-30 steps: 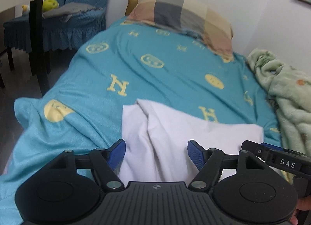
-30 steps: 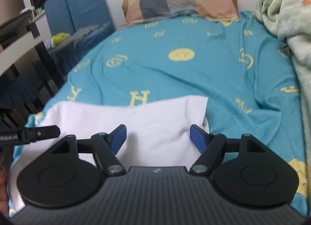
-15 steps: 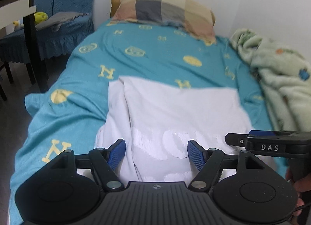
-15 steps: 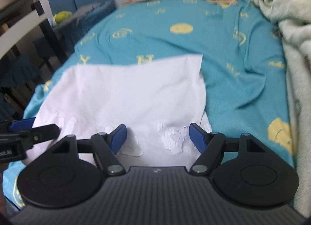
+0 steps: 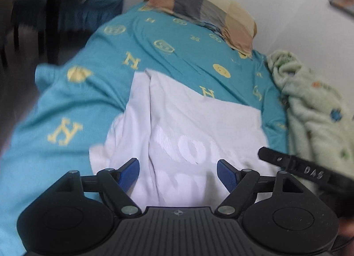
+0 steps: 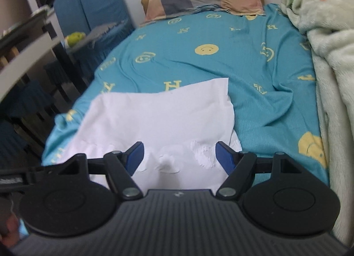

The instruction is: Fold clothes

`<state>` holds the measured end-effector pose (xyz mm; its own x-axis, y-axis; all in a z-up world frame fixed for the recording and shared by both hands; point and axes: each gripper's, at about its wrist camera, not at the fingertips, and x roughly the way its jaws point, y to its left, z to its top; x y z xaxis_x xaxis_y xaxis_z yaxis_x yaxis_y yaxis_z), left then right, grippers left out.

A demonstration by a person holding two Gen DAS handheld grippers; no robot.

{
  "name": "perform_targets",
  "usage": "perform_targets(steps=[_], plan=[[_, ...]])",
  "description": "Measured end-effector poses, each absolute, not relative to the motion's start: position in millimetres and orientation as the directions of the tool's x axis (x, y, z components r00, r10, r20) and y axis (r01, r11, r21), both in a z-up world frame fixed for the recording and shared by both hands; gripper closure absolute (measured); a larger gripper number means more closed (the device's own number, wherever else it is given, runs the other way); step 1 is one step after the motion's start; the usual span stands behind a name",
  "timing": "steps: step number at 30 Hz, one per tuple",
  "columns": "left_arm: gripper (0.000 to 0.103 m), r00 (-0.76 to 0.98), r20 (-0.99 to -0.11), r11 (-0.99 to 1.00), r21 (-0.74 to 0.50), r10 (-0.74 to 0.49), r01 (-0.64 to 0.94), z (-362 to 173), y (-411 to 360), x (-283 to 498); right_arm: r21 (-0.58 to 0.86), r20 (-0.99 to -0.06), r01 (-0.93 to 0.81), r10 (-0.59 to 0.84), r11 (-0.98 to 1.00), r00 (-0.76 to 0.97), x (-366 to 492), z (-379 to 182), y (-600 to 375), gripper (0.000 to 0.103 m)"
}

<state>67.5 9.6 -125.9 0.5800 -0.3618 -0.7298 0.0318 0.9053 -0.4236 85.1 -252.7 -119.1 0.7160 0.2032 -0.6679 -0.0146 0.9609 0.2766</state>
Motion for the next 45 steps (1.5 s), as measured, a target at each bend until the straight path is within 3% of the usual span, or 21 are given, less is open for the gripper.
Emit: perform_targets(steps=[5, 8, 11, 13, 16, 17, 19, 22, 25, 29, 33, 39, 43, 45], plan=[[0.021, 0.456, -0.681, 0.647, -0.718, -0.573, -0.258, -153, 49, 48, 0.419, -0.634, 0.071, 0.235, 0.905, 0.737, 75, -113, -272, 0.029], [0.021, 0.422, -0.651, 0.526, -0.758, -0.631, -0.384, -180, 59, 45, 0.495, -0.626, 0.122, 0.256, 0.86, 0.736, 76, -118, -283, 0.029], [0.021, 0.422, -0.67, 0.507, -0.74, -0.611, -0.442, -196, 61, 54, 0.552, -0.621, 0.146, 0.289, 0.821, 0.729, 76, -124, -287, 0.029], [0.021, 0.446, -0.695, 0.529, -0.718, -0.564, -0.452, -200, 59, 62, 0.589, -0.615, 0.153, 0.317, 0.794, 0.722, 76, -127, -289, 0.028], [0.023, 0.486, -0.659, 0.487, -0.752, -0.574, -0.444, -205, 59, 75, 0.673, -0.589, 0.173, 0.379, 0.719, 0.713, 73, -132, -293, 0.027], [0.027, 0.491, -0.657, 0.49, -0.754, -0.572, -0.437, -204, 59, 78, 0.712, -0.576, 0.187, 0.41, 0.677, 0.708, 72, -135, -294, 0.027], [0.049, 0.497, -0.659, 0.501, -0.752, -0.565, -0.428, -204, 60, 82, 0.781, -0.54, 0.198, 0.481, 0.592, 0.691, 70, -140, -291, 0.028], [0.066, 0.522, -0.633, 0.48, -0.774, -0.571, -0.413, -203, 64, 81, 0.864, -0.476, 0.225, 0.589, 0.449, 0.653, 68, -149, -281, 0.028], [0.075, 0.558, -0.589, 0.466, -0.807, -0.585, -0.363, -192, 63, 81, 0.905, -0.425, 0.275, 0.683, 0.325, 0.593, 65, -163, -264, 0.027], [0.078, 0.597, -0.517, 0.429, -0.853, -0.613, -0.298, -177, 62, 79, 0.909, -0.36, 0.39, 0.755, 0.15, 0.548, 63, -194, -242, 0.027], [0.08, 0.62, -0.454, 0.363, -0.89, -0.64, -0.276, -172, 69, 80, 0.895, -0.353, 0.443, 0.694, 0.054, 0.628, 70, -214, -250, 0.027], [0.08, 0.644, -0.377, 0.272, -0.926, -0.665, -0.261, -176, 81, 84, 0.852, -0.477, 0.522, 0.483, 0.048, 0.734, 60, -220, -286, 0.029], [0.08, 0.648, -0.375, 0.267, -0.927, -0.663, -0.264, -179, 85, 85, 0.877, -0.459, 0.472, 0.437, 0.087, 0.774, 60, -211, -288, 0.062], [0.08, 0.652, -0.372, 0.267, -0.928, -0.661, -0.258, -179, 86, 84, 0.889, -0.449, 0.441, 0.424, 0.124, 0.787, 62, -205, -287, 0.07]])
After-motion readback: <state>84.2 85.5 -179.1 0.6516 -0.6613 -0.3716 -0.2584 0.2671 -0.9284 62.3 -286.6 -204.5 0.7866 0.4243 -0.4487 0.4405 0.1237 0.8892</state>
